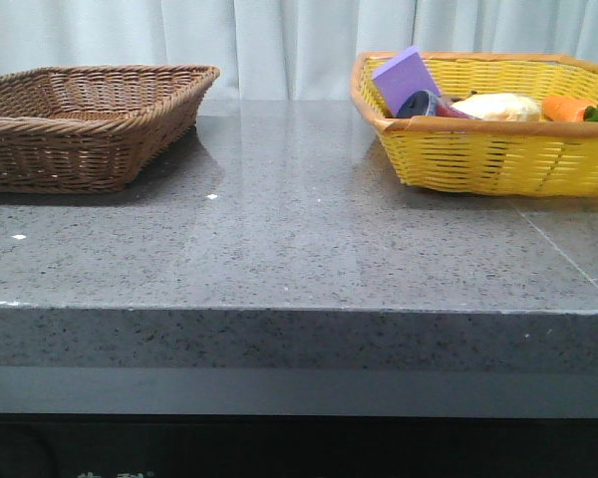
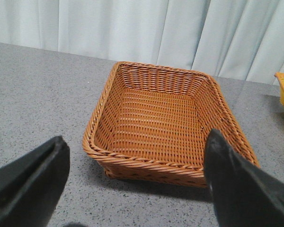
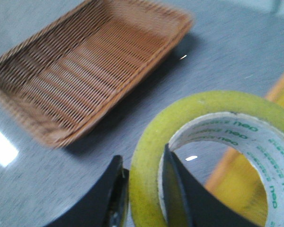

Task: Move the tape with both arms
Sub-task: 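Carry the tape roll toward the brown basket and set it on the table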

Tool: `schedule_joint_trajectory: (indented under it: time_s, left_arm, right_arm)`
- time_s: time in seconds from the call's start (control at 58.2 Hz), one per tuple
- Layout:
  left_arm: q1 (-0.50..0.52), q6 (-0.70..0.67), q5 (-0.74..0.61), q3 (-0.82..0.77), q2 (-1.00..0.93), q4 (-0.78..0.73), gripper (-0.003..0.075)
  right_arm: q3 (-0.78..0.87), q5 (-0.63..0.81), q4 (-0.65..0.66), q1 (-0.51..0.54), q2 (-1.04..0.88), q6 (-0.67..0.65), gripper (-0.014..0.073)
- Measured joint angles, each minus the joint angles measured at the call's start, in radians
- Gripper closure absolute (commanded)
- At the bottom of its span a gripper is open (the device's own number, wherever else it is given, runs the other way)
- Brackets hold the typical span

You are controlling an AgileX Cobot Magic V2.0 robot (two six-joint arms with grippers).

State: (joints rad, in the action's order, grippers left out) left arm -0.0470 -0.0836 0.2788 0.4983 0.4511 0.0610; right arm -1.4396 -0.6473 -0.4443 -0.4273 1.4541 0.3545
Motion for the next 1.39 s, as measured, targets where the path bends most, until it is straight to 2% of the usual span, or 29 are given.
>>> schedule_joint_trajectory:
  time_s: [0.155,0.344,0.55,0.825,0.877,0.997,1.083,1.393]
  left_arm:
    - [0.0,0.0,0.0,0.0,0.0,0.0,0.0155]
    - [0.0,0.0,0.0,0.0,0.0,0.0,0.0155]
    - [0.0,0.0,0.0,0.0,0.0,0.0,0.0155]
    - [0.0,0.0,0.0,0.0,0.0,0.0,0.0155]
    - [0.0,0.0,0.0,0.0,0.0,0.0,0.0155]
    - [0.0,0.0,0.0,0.0,0.0,0.0,0.0155]
    - [0.0,0.0,0.0,0.0,0.0,0.0,0.0155]
    - [0.0,0.0,0.0,0.0,0.0,0.0,0.0155]
  right_arm:
    - [0.046,0.023,0.0,-0.123,0.052,0.017,0.0497]
    - [0.051,0.016,0.0,-0.215,0.136,0.028,0.0497]
    - [0.094,0.023,-0.002,-0.256,0.195,0.032,0.0497]
    - [0.131,0.054,-0.002,-0.257,0.207,0.037,0.0489]
    - [0.131,0.054,-0.002,-0.257,0.207,0.037,0.0459]
    - [0.131,0.049,-0.004,-0.257,0.207,0.038,0.0299]
    - [0.131,0.046,-0.005,-0.257,0.207,0.038,0.0226]
    - [0.131,0.046,-0.024,-0.257,0.133,0.038,0.0218]
